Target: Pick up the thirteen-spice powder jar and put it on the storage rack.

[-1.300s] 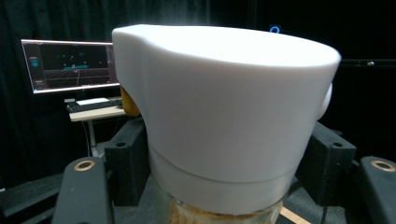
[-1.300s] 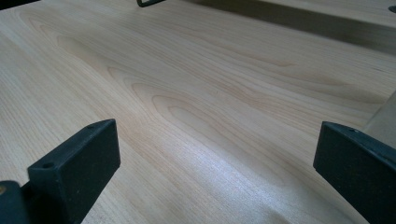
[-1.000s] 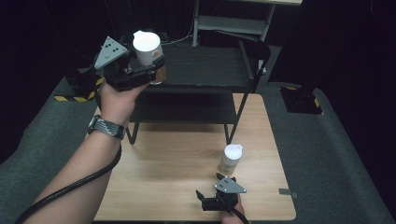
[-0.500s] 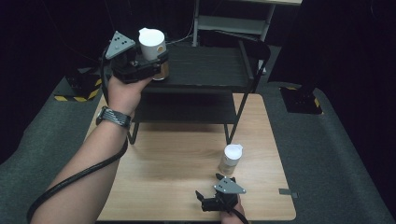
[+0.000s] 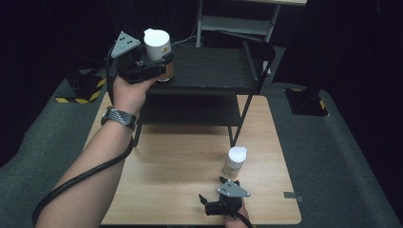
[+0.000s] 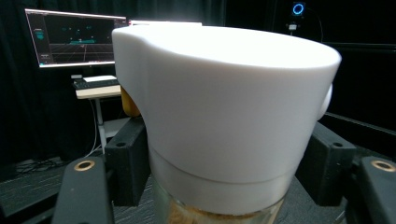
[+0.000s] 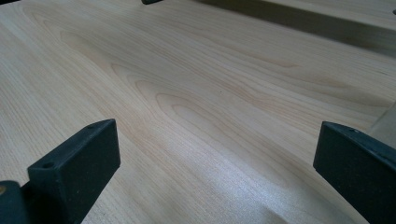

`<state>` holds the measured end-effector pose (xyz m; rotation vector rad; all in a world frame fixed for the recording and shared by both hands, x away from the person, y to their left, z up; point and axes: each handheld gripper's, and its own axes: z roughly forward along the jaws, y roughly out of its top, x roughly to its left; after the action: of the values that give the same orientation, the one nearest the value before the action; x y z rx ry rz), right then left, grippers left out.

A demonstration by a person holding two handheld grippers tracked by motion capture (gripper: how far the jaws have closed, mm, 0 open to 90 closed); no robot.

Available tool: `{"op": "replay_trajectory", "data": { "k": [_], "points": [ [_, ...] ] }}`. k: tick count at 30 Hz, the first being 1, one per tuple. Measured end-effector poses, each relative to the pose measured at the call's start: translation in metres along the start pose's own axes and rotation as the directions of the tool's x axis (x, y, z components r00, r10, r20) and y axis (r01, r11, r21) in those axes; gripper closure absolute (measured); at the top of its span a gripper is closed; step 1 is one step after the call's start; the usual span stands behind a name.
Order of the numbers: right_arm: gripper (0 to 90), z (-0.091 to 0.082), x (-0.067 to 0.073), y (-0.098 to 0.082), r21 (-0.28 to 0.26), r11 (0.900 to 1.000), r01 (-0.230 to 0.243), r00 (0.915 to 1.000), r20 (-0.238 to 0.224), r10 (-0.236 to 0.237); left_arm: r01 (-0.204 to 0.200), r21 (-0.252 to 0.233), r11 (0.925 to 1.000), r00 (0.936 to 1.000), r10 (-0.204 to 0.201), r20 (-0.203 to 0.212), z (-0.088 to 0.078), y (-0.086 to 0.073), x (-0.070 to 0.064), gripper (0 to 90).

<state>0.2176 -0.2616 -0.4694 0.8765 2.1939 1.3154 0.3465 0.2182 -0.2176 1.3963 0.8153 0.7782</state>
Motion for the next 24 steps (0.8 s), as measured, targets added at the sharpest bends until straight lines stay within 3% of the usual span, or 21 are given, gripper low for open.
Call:
{"op": "replay_trajectory", "data": {
  "k": [10, 20, 24],
  "points": [
    [0.0, 0.0, 0.0, 0.0, -0.001, 1.0, 0.003, 1.0, -0.003, -0.003, 0.021, -0.004, 0.9998, 0.9997, -0.021, 0.015, 0.005, -0.001, 0.004, 29.6],
    [0.1, 0.0, 0.001, 0.001, 0.006, 1.0, 0.01, 1.0, 0.002, -0.01, -0.003, 0.003, 1.0, 0.9996, 0.003, 0.027, 0.009, 0.0, 0.005, 29.4],
    [0.0, 0.001, 0.001, 0.001, 0.007, 1.0, 0.012, 0.9999, -0.002, -0.012, 0.017, -0.007, 0.9998, 0.9996, -0.017, 0.024, 0.012, -0.004, 0.006, 29.4]
  ]
}}
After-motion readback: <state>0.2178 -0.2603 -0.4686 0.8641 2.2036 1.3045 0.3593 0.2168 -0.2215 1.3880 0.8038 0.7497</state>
